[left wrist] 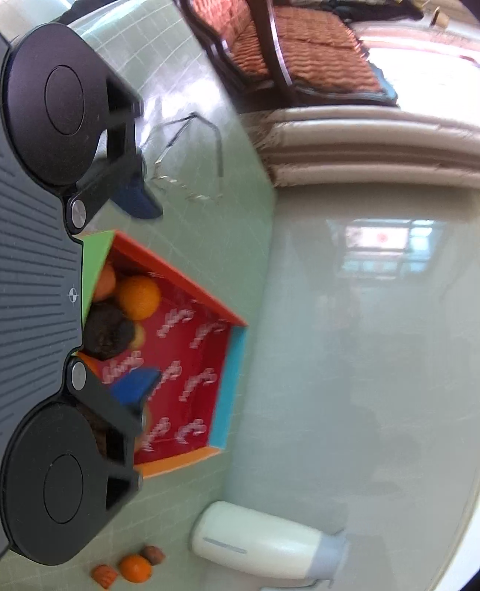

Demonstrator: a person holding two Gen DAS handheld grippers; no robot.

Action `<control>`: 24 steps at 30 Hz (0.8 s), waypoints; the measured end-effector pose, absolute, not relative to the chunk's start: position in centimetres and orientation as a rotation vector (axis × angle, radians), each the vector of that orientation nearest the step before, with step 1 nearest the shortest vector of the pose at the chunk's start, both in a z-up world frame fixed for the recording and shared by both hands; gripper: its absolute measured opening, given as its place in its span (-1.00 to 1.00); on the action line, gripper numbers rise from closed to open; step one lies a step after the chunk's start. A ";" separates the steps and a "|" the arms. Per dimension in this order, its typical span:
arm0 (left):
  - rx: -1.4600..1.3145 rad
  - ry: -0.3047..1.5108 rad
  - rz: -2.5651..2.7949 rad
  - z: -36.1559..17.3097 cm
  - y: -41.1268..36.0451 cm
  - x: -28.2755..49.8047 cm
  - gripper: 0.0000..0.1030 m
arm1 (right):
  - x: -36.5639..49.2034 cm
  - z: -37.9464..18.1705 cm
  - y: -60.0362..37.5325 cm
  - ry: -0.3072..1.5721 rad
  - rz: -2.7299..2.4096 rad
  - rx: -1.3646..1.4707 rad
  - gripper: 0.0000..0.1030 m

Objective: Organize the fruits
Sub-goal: 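Carry the carrot slice into the red box and open the left gripper, then reach the right gripper toward the remaining carrot slice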

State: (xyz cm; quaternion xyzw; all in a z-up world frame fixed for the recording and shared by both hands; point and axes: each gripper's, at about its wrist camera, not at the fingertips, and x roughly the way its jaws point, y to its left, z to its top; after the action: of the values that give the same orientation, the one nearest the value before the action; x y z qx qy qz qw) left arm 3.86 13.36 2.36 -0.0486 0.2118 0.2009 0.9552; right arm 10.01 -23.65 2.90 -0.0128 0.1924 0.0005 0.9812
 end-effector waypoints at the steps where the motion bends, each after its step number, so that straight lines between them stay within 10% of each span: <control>1: -0.094 0.422 0.402 2.4 13.1 3.8 0.72 | 10.0 2.9 -24.0 0.391 0.000 -0.019 0.88; 7: -0.051 0.435 0.389 2.4 12.1 4.2 1.00 | 10.0 2.8 -24.6 0.408 0.033 0.008 0.87; 24: -0.100 0.425 0.398 2.8 13.0 3.5 1.00 | 10.4 1.0 -19.6 0.482 0.172 -0.146 0.84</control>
State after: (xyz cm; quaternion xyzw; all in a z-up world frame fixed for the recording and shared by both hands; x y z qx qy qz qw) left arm 3.49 13.04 2.79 -0.0494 0.2096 0.1961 0.9566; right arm 10.37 -19.62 1.01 -0.0723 0.2380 0.0848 0.9649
